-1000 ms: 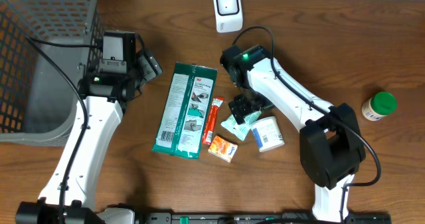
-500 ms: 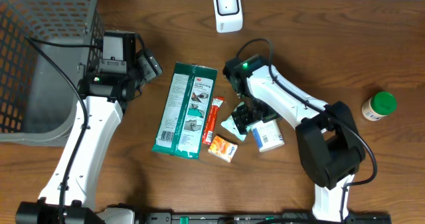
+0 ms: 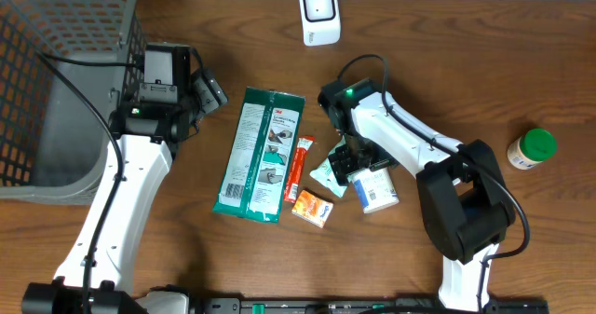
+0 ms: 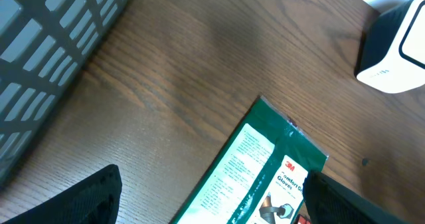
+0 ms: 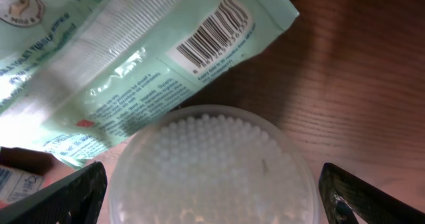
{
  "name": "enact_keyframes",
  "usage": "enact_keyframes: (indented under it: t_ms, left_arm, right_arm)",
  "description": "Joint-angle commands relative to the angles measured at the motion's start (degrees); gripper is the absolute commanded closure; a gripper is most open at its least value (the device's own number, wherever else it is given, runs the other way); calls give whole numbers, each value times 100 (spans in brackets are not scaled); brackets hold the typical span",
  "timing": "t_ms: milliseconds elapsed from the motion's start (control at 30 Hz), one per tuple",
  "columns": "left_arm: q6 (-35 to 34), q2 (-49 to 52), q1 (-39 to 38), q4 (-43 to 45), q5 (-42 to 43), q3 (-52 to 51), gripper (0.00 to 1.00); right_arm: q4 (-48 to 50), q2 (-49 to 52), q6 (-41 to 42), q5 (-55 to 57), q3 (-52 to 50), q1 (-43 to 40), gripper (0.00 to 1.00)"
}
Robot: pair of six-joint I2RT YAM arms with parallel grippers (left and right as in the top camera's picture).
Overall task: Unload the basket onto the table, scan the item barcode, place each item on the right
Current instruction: 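Lift the tub with the right gripper and carry it rightward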
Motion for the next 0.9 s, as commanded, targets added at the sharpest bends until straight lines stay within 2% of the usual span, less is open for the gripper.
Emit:
enact_keyframes:
  t_ms: [0, 200, 300, 433, 600, 733, 867]
  left_arm:
    - [98, -11, 9, -13, -11, 52, 15]
    - [98, -11, 9, -13, -11, 52, 15]
    - [98, -11, 9, -13, -11, 52, 15]
    - [98, -11, 9, -13, -11, 52, 15]
    - [98, -11, 9, -13, -11, 52, 15]
    - [98, -11, 9, -13, -11, 52, 15]
    - [98, -11, 9, -13, -11, 52, 15]
  right_arm:
    - [74, -76, 42, 15, -129, -15, 2]
    - [197, -76, 39, 66, -348, -15, 6]
    - [205, -79, 39, 269, -341, -26, 20]
    - [160, -81, 37, 315, -240, -98, 26]
    - [-203, -144, 35, 293, 170, -286, 39]
    - [-214, -505, 33, 293, 337, -470, 39]
    - [2, -1292, 33, 291, 341, -828, 39]
